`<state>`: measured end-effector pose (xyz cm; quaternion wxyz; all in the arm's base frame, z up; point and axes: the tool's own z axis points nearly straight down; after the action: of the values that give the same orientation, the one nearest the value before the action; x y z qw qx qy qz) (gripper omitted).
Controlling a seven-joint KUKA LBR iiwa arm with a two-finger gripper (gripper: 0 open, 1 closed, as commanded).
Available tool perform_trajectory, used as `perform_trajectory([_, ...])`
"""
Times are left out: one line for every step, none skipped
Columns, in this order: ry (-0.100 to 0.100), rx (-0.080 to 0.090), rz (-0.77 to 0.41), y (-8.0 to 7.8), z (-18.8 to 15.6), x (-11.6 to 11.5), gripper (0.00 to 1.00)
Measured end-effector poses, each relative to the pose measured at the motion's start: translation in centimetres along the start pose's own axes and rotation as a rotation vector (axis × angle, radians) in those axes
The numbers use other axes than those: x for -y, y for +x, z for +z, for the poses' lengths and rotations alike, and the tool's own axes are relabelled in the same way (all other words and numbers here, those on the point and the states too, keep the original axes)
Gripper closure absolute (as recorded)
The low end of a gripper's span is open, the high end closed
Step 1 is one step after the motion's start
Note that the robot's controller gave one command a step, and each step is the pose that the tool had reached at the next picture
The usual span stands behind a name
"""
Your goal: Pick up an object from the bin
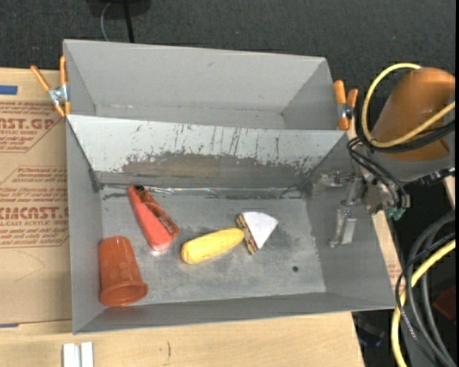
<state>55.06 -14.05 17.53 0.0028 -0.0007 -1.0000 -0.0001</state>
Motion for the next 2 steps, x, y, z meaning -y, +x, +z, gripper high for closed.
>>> perform_trajectory([0.001, 0.008, -0.002, -0.2, -0.5, -0.1, 0.00])
perform_trajectory([0.002, 0.009, -0.113, -1.2, 4.1, -3.2, 0.00])
